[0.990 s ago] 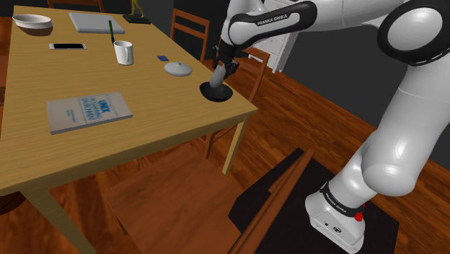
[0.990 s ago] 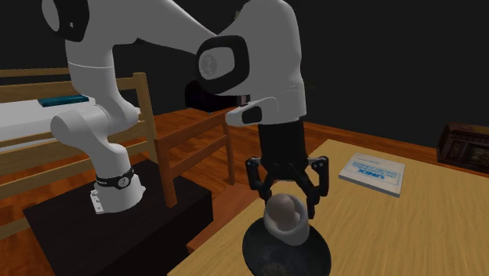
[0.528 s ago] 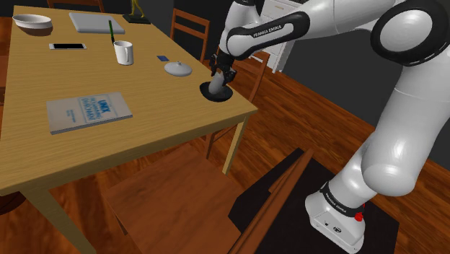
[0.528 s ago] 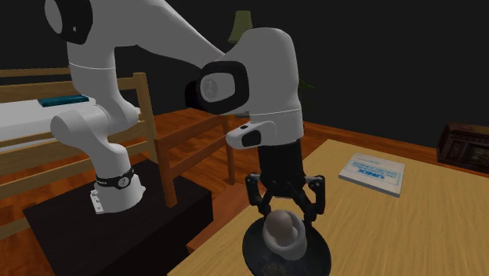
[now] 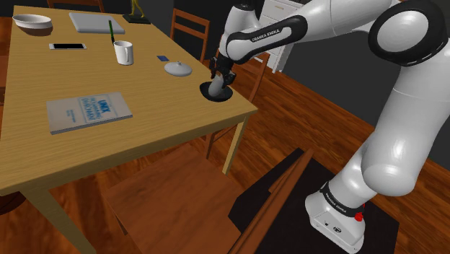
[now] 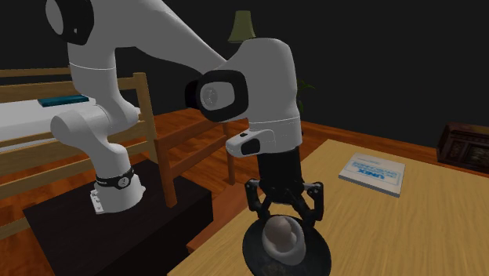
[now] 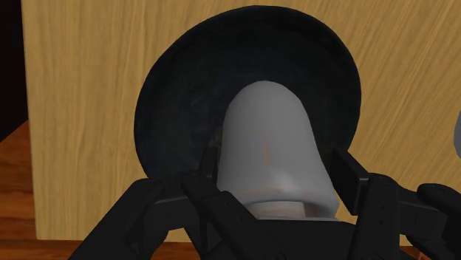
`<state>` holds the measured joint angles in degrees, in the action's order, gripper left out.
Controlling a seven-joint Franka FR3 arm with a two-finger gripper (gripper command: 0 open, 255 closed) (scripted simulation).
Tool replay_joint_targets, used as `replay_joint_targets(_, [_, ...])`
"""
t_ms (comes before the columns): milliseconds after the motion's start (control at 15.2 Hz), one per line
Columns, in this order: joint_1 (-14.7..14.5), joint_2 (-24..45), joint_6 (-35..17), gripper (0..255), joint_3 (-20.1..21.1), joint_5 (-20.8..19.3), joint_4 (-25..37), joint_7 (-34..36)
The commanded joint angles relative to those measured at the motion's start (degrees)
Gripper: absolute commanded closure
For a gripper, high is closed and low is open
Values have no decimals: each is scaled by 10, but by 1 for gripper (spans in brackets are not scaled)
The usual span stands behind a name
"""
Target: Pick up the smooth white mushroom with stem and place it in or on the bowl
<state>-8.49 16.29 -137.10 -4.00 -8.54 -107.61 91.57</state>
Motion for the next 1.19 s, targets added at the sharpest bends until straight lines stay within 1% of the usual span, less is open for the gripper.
replay_joint_targets(0, [0,1,0,255,0,0,0,0])
replay_joint_targets(66, [0,0,0,0,0,0,-1,0])
replay_joint_targets(396, [0,1,0,0,0,0,0,0])
replay_joint_targets(660, [-5,-47,55,0,3,1,7,0])
replay_joint_targets(1122, [-5,-47,55,0,3,1,7,0])
